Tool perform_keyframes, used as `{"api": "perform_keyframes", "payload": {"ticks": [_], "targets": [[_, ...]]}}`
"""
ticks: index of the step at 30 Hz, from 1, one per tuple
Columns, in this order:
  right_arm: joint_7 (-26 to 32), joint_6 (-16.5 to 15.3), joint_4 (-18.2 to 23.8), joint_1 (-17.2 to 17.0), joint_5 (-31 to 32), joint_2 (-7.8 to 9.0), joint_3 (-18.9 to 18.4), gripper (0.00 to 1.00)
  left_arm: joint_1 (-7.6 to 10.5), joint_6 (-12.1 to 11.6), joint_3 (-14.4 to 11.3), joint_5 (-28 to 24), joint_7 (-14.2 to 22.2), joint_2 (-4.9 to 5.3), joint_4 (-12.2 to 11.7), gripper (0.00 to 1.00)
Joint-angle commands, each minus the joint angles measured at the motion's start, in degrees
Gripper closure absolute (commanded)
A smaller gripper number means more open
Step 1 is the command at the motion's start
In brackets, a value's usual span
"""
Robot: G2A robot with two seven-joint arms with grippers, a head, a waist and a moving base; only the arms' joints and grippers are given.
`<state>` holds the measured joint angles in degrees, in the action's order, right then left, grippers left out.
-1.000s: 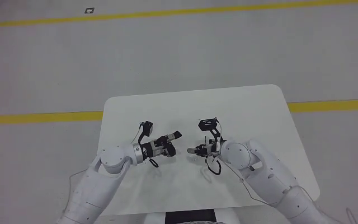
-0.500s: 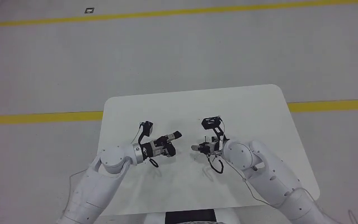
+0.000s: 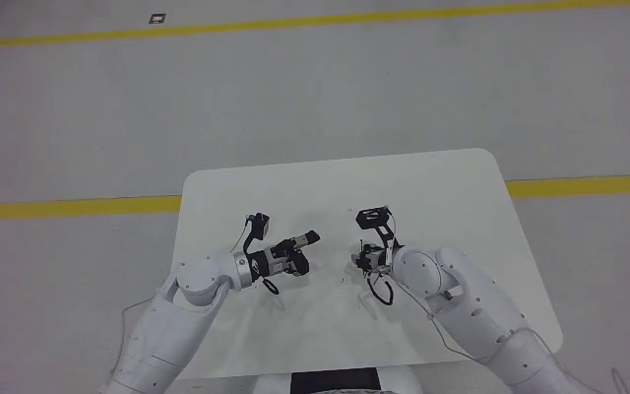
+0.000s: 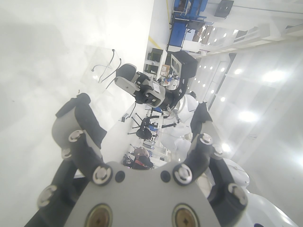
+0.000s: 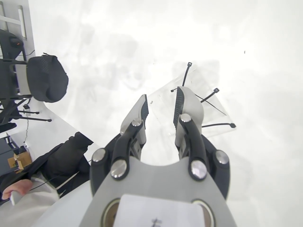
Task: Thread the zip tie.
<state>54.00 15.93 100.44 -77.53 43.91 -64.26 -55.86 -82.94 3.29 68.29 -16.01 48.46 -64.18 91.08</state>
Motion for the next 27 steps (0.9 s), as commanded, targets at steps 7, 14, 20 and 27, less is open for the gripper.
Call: {"api": "perform_keyframes", "payload": {"ticks": [7, 14, 20, 27], "targets": [[-1.5, 1.3, -1.7, 0.6, 2.8, -0.45, 1.6, 0.81, 0.0, 0.0, 0.0, 0.0, 0.0, 0.0, 0.0, 0.0], [-2.4, 2.0, -3.0, 1.3, 4.8, -0.92, 2.7, 0.81, 0.0, 0.0, 0.0, 0.0, 0.0, 0.0, 0.0, 0.0], [-2.8, 2.8, -3.2, 1.4, 6.3, -1.2, 3.2, 0.81, 0.0, 0.0, 0.0, 0.0, 0.0, 0.0, 0.0, 0.0], [-3.2, 3.2, -3.5, 1.0, 7.3, -1.42, 3.2, 0.88, 0.0, 0.0, 0.0, 0.0, 0.0, 0.0, 0.0, 0.0]]}}
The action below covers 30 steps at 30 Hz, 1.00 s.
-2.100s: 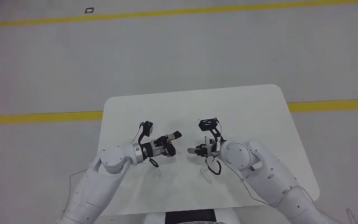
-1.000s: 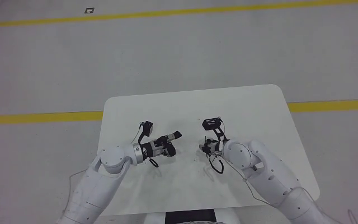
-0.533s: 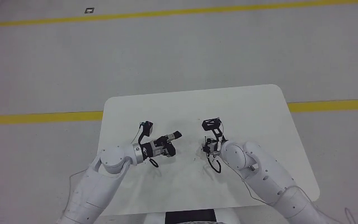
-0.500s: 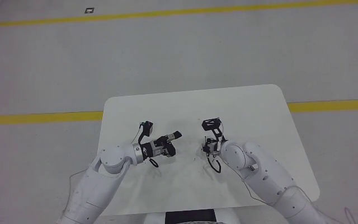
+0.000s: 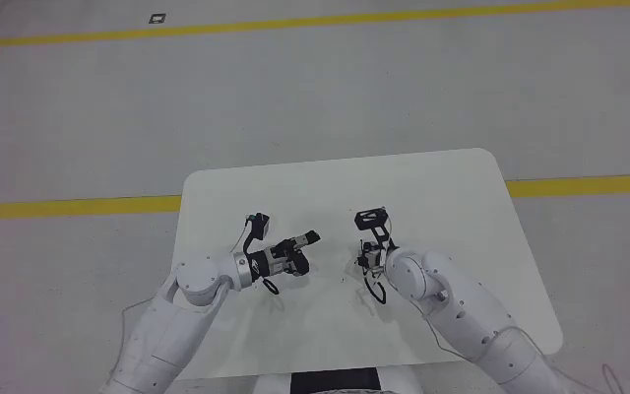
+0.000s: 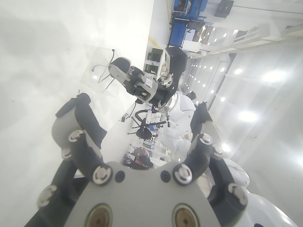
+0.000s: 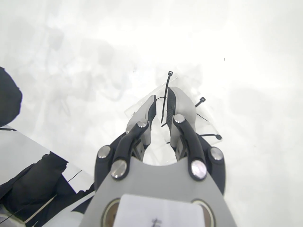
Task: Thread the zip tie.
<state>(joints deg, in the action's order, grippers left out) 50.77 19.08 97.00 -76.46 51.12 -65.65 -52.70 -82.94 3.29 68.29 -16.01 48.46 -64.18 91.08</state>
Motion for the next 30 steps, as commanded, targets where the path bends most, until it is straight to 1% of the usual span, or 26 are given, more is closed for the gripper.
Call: {"api": "perform_keyframes", "payload": {"ticks": [1, 5, 8, 15, 19, 24, 25, 30], "targets": [[0.0, 0.1, -0.1, -0.1, 0.3, -0.07, 0.0, 0.87, 0.0, 0.0, 0.0, 0.0, 0.0, 0.0, 0.0, 0.0], [0.0, 0.3, 0.0, -0.2, 1.0, -0.21, 0.1, 0.87, 0.0, 0.0, 0.0, 0.0, 0.0, 0.0, 0.0, 0.0], [0.0, 0.3, 0.0, -0.3, 1.2, -0.32, 0.1, 0.85, 0.0, 0.0, 0.0, 0.0, 0.0, 0.0, 0.0, 0.0], [-0.1, 0.0, -0.3, -0.5, 1.1, -0.57, -0.1, 0.86, 0.0, 0.0, 0.0, 0.0, 0.0, 0.0, 0.0, 0.0], [-0.1, -0.2, -0.5, -0.4, 1.0, -0.75, -0.1, 0.84, 0.0, 0.0, 0.0, 0.0, 0.0, 0.0, 0.0, 0.0], [0.0, -0.6, -0.8, -0.2, 0.7, -1.01, 0.0, 0.85, 0.0, 0.0, 0.0, 0.0, 0.0, 0.0, 0.0, 0.0], [0.0, -0.6, -0.9, -0.2, 0.7, -1.05, 0.0, 0.84, 0.0, 0.0, 0.0, 0.0, 0.0, 0.0, 0.0, 0.0], [0.5, -0.5, -1.6, 0.1, 0.5, -1.31, 0.1, 0.89, 0.0, 0.0, 0.0, 0.0, 0.0, 0.0, 0.0, 0.0]]}}
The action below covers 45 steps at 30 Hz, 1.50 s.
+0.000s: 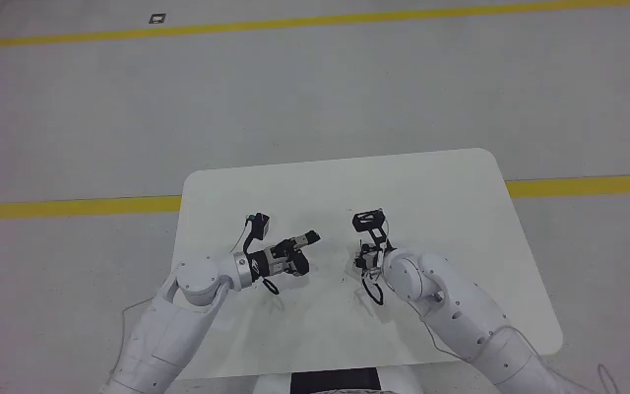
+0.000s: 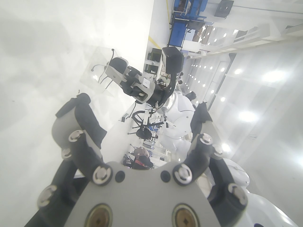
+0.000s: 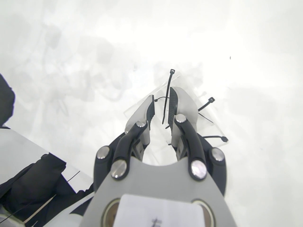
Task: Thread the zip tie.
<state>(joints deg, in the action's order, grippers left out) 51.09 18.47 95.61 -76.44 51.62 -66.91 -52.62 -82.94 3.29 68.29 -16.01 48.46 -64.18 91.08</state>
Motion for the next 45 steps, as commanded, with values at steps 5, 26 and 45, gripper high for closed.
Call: {"api": "perform_keyframes", "payload": {"ticks": [5, 26, 45], "targets": [[0.3, 0.6, -0.2, 0.3, -0.3, -0.29, -0.2, 1.0, 0.0, 0.0, 0.0, 0.0, 0.0, 0.0, 0.0, 0.0], [-2.0, -4.1, 9.9, -7.5, -15.1, 1.06, -12.8, 1.0, 0.0, 0.0, 0.0, 0.0, 0.0, 0.0, 0.0, 0.0], [-4.4, -20.3, 7.8, -11.1, -33.6, 1.72, -18.6, 1.0, 0.0, 0.0, 0.0, 0.0, 0.0, 0.0, 0.0, 0.0]]}}
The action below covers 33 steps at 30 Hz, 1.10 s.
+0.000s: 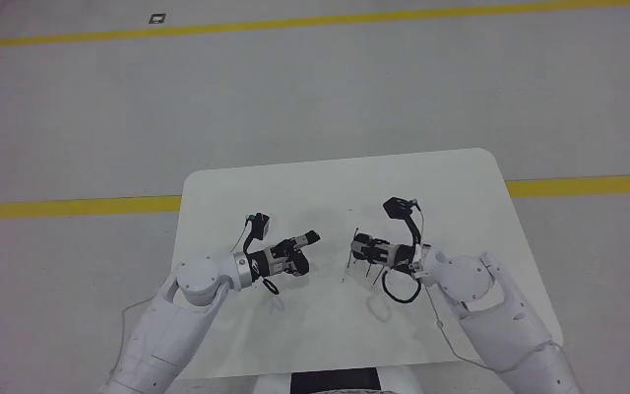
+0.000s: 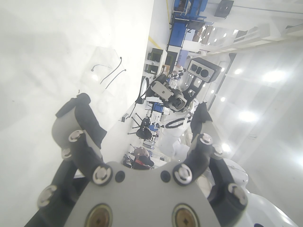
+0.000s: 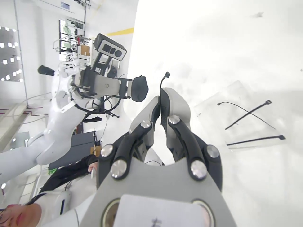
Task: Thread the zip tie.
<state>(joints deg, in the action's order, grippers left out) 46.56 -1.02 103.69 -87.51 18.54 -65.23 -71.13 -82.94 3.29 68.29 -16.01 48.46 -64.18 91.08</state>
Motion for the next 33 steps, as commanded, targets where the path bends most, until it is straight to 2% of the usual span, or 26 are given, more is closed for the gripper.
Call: {"api": "perform_keyframes", "payload": {"ticks": [1, 8, 18, 21, 22, 27, 33], "targets": [[0.3, -1.8, -0.6, 0.0, -1.2, 0.08, -0.1, 1.0, 0.0, 0.0, 0.0, 0.0, 0.0, 0.0, 0.0, 0.0], [2.8, -9.5, -4.1, 1.2, -7.0, 0.28, 0.1, 1.0, 0.0, 0.0, 0.0, 0.0, 0.0, 0.0, 0.0, 0.0], [3.0, -9.7, -4.3, 1.4, -7.1, 0.31, 0.0, 1.0, 0.0, 0.0, 0.0, 0.0, 0.0, 0.0, 0.0, 0.0], [1.1, -9.6, -4.8, 1.2, -6.4, 0.19, 1.0, 1.0, 0.0, 0.0, 0.0, 0.0, 0.0, 0.0, 0.0, 0.0], [-0.2, -8.7, -5.3, 1.2, -6.2, 0.11, 1.3, 1.0, -0.09, -0.3, -0.1, -0.4, -0.7, -0.06, 0.1, 0.0], [-8.5, -4.1, -5.3, 0.2, -6.2, -0.39, 2.4, 1.0, -1.07, -5.1, -1.4, -2.4, -5.8, -0.48, -0.8, 0.0], [-17.8, -0.7, -5.5, -1.5, -11.6, -1.24, 3.4, 1.0, -0.76, -12.1, -4.1, -2.6, -7.8, -0.97, -4.3, 0.0]]}}
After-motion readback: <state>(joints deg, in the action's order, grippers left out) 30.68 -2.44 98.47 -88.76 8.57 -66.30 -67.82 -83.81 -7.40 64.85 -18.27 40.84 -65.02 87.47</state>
